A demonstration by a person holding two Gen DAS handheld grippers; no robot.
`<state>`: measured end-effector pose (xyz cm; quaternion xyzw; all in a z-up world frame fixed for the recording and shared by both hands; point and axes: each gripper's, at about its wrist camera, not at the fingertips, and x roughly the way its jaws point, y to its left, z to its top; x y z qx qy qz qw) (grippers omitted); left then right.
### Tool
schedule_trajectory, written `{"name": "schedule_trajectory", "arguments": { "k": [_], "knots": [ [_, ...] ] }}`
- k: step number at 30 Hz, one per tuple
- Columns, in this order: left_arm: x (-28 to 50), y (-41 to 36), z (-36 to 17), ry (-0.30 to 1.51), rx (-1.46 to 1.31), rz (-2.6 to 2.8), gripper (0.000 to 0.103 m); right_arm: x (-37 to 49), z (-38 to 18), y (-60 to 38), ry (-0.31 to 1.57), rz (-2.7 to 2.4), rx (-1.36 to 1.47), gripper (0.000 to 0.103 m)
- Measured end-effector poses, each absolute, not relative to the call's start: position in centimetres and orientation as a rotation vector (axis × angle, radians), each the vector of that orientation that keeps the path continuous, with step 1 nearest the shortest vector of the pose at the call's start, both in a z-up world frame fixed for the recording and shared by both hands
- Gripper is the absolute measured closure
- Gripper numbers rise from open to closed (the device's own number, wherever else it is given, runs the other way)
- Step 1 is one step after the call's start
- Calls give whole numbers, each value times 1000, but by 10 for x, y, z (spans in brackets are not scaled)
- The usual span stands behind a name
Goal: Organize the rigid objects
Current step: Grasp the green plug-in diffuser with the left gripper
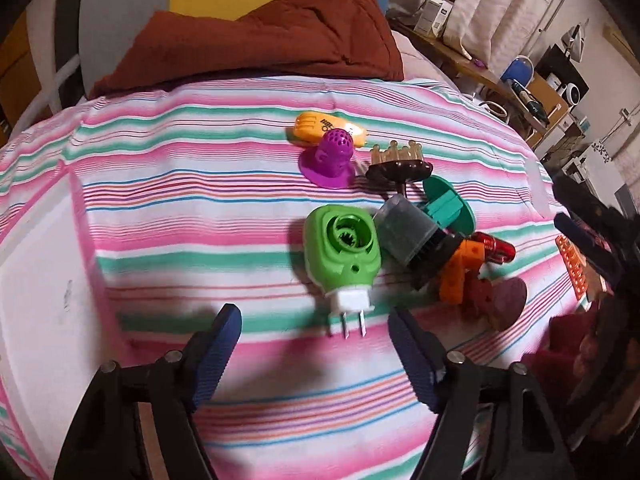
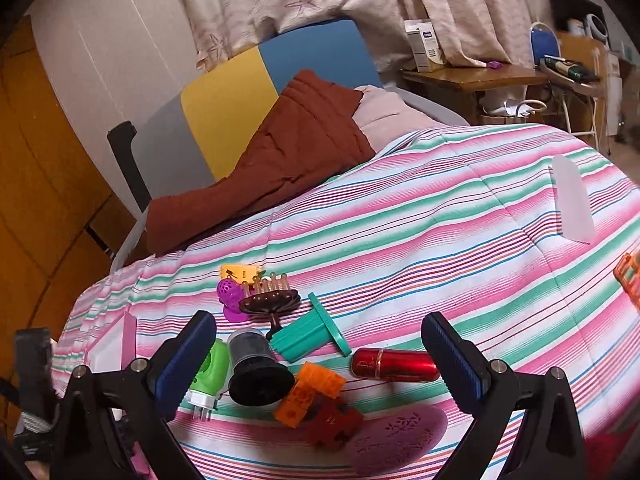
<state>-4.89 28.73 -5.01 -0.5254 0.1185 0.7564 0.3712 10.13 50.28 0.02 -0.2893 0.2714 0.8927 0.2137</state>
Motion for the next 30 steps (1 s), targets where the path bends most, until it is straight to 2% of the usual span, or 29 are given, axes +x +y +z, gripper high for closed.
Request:
{"name": "schedule_trajectory", "arguments": {
  "k": [10,14,16,23,27,30],
  "knots": [
    [-71,331,-76,334,-1411,1887,28,114,-2,519,878,2420,-735,0],
    [-77,340,-84,347,-1407,1894,39,121,-3,528,945,2395,-701,0],
    [-75,340,-83,340,-1395,1877,48,123,-5,531,974,2385,-689,0],
    [-69,311,-83,296,-1371,1889,49,121,-15,537,1052,2346,-751,0],
    [-57,292,-81,313,-1338,1907,49,111,-30,538,1084,2293,-890,0],
    [-47,284,-81,333,-1298,1921,49,104,-38,536,1037,2253,-988,0]
  ]
}}
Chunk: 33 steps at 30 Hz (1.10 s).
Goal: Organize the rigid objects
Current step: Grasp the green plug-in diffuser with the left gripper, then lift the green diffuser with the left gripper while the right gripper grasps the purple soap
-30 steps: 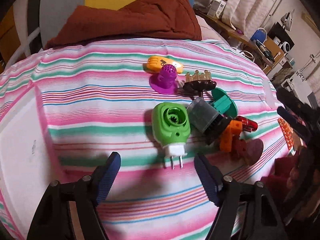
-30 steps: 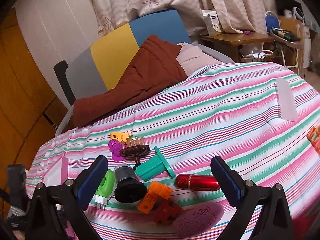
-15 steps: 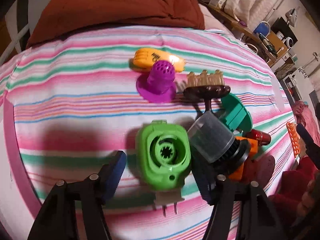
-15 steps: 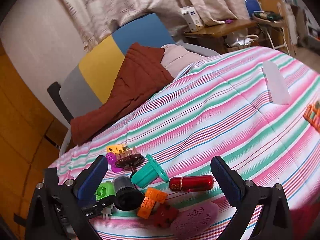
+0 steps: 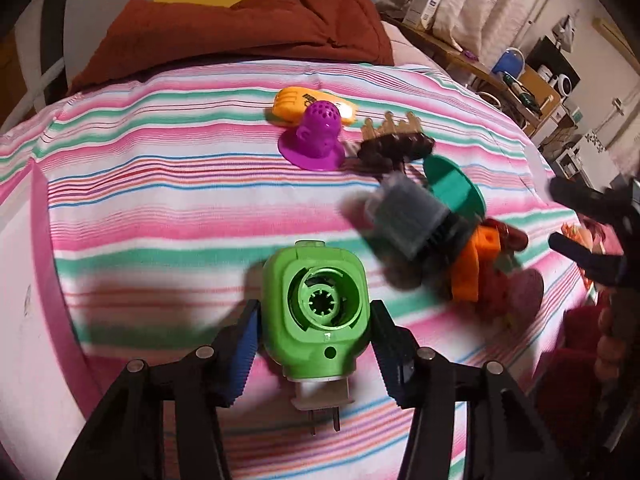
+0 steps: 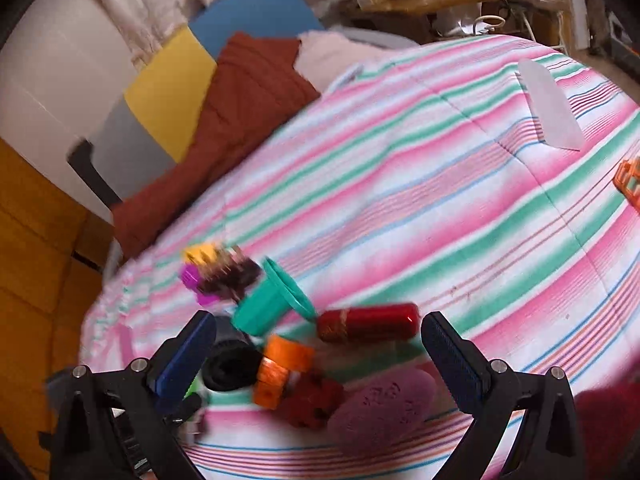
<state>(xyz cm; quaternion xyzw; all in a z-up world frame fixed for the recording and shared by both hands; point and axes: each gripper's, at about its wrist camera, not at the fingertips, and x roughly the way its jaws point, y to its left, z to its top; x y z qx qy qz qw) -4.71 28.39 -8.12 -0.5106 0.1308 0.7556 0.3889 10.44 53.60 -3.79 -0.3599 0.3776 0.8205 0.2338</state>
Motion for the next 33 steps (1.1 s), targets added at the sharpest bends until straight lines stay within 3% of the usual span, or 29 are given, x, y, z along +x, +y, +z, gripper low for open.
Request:
{"name": "schedule_trajectory", "arguments": {
  "k": [6,11,15,19,20,21,27,33],
  "knots": [
    [-40,279,-83,347,-1274,1925,49,92,-47,521,951,2214,-1280,0],
    [-39,284,-85,373,-1261,1932,49,72,-41,498,508,2245,-1653,0],
    [-37,285,-86,380,-1241,1949,50,69,-60,488,303,2172,-1840,0],
    [-33,283,-86,396,-1226,1952,50,72,-83,492,315,2105,-1903,3],
    [-31,282,-86,399,-1223,1952,50,73,-86,490,318,2100,-1927,19],
    [-29,280,-86,401,-1221,1952,50,74,-88,488,305,2103,-1941,26],
    [-16,261,-85,397,-1203,1953,50,82,-91,445,90,2197,-2054,27],
    [-2,239,-83,377,-1179,1958,50,95,-95,404,57,2294,-2127,26]
  ]
}}
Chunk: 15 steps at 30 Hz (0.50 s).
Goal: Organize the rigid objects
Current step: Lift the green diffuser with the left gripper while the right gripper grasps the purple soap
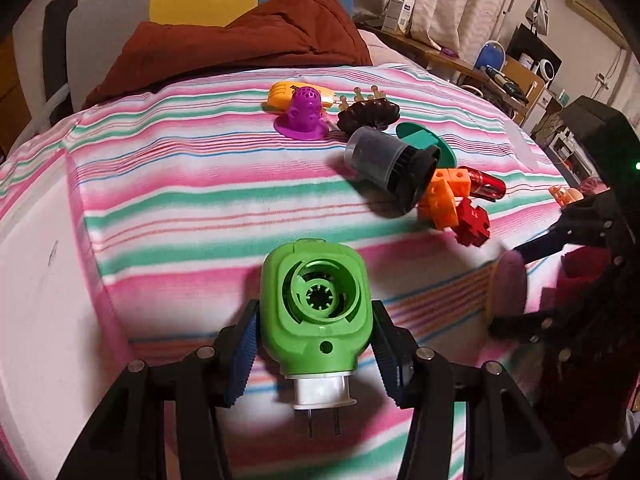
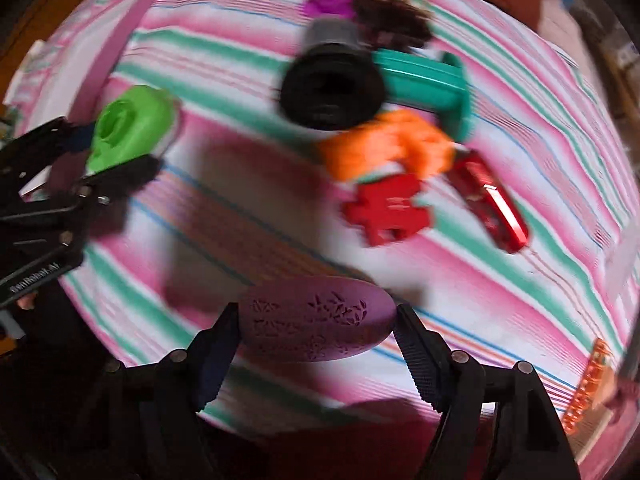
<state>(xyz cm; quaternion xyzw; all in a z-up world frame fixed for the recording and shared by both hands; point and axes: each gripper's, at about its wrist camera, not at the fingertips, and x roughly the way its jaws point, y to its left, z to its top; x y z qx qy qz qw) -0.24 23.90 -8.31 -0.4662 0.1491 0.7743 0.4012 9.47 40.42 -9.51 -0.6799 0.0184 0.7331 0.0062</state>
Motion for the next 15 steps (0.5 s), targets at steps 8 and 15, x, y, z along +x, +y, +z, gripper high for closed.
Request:
{"name": "schedule_trajectory", "arguments": {
  "k": [8,15],
  "knots": [
    [3,214,-68,292,-1153,1973,50,90,-104,367,25,2448,-2000,27],
    [1,189,-36,185,-1086,2003,50,96,-117,362,94,2530,-1889,26]
  ]
}}
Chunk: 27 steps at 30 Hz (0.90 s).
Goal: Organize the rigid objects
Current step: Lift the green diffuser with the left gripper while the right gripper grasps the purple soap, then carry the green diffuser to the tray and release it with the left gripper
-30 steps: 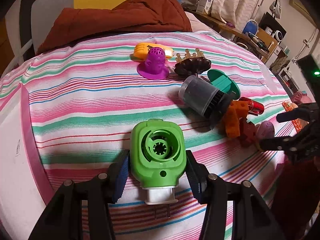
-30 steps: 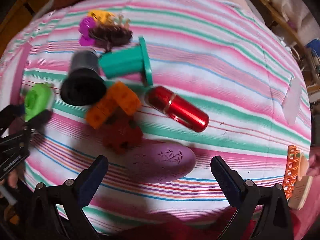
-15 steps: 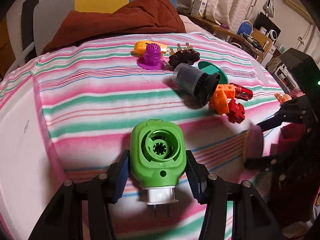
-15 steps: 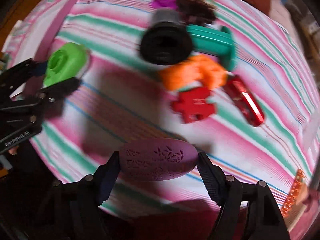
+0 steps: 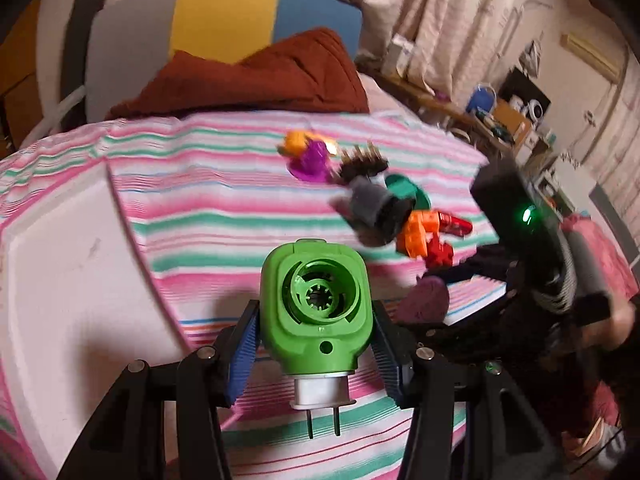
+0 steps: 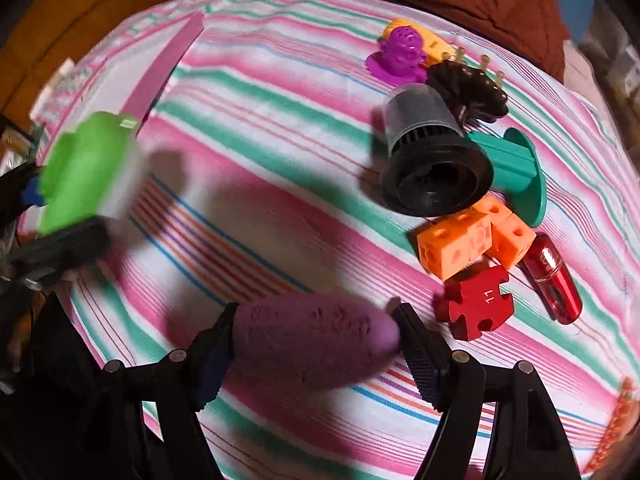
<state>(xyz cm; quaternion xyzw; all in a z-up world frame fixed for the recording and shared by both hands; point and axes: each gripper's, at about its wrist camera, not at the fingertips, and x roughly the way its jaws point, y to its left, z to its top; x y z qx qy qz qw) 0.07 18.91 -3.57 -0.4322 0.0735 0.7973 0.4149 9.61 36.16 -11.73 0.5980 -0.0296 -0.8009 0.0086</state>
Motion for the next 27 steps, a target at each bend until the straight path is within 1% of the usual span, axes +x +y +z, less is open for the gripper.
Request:
{"name": "schedule_trajectory", "arguments": {
  "k": [5,9,14,18,23,27],
  "knots": [
    [-33,148,-12,74,-1097,2118,50,101,-125,358,-98,-2530,1837,26],
    [-77,112,-8,-3,-1152,2253,50,105,-130,355,-111,-2541,1819,26],
    [-146,75,-35,-78,-1316,2395,50,111,-138,348,-105,-2546,1813,26],
    [-186,58,-60,-166,-1449,2430,50,113,-144,342,-102,-2546,1810,26],
    [-209,58,-72,-114,-1432,2492,50,116,-152,333,-92,-2548,1808,26],
    [-229,58,-84,-118,-1484,2524,50,117,-159,325,-96,-2548,1806,26]
  ]
}}
